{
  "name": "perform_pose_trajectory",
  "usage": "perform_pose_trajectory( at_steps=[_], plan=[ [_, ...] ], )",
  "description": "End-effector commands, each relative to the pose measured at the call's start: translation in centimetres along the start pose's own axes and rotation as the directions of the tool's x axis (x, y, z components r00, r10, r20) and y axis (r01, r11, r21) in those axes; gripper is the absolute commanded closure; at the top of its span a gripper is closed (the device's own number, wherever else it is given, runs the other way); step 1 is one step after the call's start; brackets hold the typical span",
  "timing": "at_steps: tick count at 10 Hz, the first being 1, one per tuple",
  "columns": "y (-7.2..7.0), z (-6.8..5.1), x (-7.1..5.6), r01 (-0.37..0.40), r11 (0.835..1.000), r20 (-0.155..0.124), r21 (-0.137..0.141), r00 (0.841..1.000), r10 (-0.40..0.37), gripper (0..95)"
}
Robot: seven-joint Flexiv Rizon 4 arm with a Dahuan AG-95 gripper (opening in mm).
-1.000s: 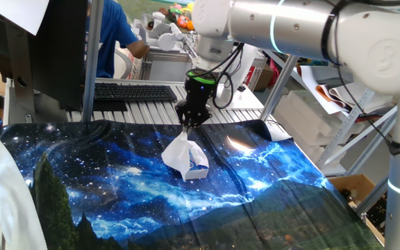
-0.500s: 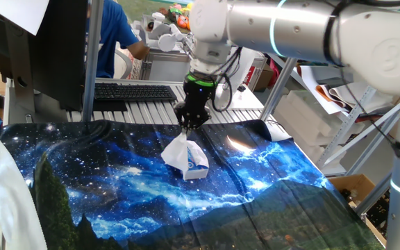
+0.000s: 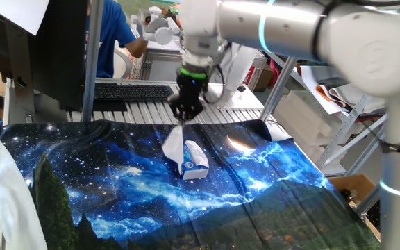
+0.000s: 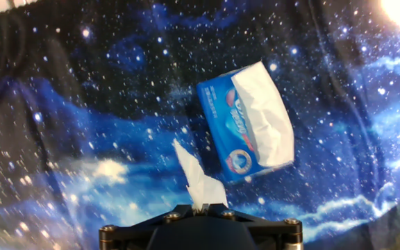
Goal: Pull out a napkin
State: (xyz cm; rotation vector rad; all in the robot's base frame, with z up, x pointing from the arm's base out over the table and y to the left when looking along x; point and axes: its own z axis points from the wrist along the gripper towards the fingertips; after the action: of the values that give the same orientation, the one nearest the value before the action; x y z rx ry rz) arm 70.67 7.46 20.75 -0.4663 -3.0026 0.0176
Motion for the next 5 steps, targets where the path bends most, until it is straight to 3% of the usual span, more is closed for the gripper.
perform_pose_trajectory(
  at_steps=[1, 5],
  plan=[
    [-0.12, 0.09, 0.13, 0.038, 0.999, 0.048, -0.025, 0.998, -0.037, 95.0],
    [-0.12, 0.36, 0.31, 0.108, 0.994, 0.061, -0.015, 0.992, -0.107, 95.0]
  ],
)
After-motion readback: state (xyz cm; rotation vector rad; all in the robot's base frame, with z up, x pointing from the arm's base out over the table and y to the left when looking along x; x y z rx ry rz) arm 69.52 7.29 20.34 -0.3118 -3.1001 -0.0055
